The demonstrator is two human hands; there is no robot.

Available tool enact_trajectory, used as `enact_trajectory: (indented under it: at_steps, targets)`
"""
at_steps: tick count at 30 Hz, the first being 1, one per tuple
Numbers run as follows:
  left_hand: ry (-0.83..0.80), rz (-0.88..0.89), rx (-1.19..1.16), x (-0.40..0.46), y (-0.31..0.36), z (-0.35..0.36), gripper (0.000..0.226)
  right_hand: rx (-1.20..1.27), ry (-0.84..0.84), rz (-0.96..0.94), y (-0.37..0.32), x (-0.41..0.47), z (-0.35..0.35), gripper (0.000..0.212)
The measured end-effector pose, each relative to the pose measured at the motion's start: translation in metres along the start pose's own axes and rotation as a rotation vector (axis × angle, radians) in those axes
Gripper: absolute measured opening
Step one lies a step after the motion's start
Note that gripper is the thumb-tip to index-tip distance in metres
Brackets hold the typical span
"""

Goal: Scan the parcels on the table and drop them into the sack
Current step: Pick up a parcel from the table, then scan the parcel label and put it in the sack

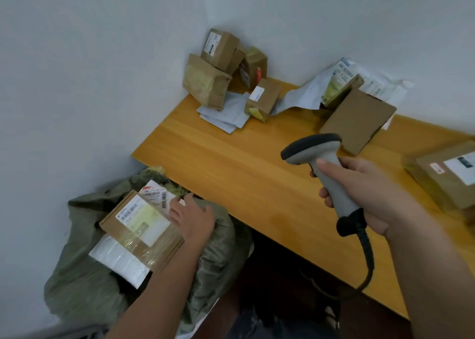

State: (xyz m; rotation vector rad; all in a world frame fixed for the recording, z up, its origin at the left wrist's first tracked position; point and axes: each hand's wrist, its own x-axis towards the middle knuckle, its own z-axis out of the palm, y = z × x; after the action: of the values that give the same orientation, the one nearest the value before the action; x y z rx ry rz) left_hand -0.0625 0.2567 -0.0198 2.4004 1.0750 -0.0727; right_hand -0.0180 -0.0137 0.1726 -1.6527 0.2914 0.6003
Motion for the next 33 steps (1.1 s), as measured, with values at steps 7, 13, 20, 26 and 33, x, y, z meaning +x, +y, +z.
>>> enact_trajectory:
  at_steps: [7, 13, 20, 26, 33]
  targets:
    - [-0.120, 0.392, -0.005, -0.055, 0.136, 0.062, 0.042, 0.202, 0.238, -0.008, 0.032, -0.011, -0.122, 0.018]
    - [-0.237, 0.741, 0.008, -0.148, 0.247, 0.143, 0.043, 0.372, 0.512, 0.004, 0.074, -0.017, -0.255, 0.025]
    - [-0.717, 0.966, 0.049, -0.273, 0.351, 0.239, 0.076, 0.549, 0.804, 0.086, 0.117, -0.030, -0.380, 0.033]
    - [-0.770, 0.928, 0.097, -0.325, 0.388, 0.291, 0.081, 0.567, 0.795, 0.149, 0.142, -0.033, -0.421, 0.032]
    - [-0.942, 0.596, -0.176, -0.301, 0.387, 0.286, 0.038, 0.599, 0.766, 0.161, 0.148, -0.028, -0.430, 0.029]
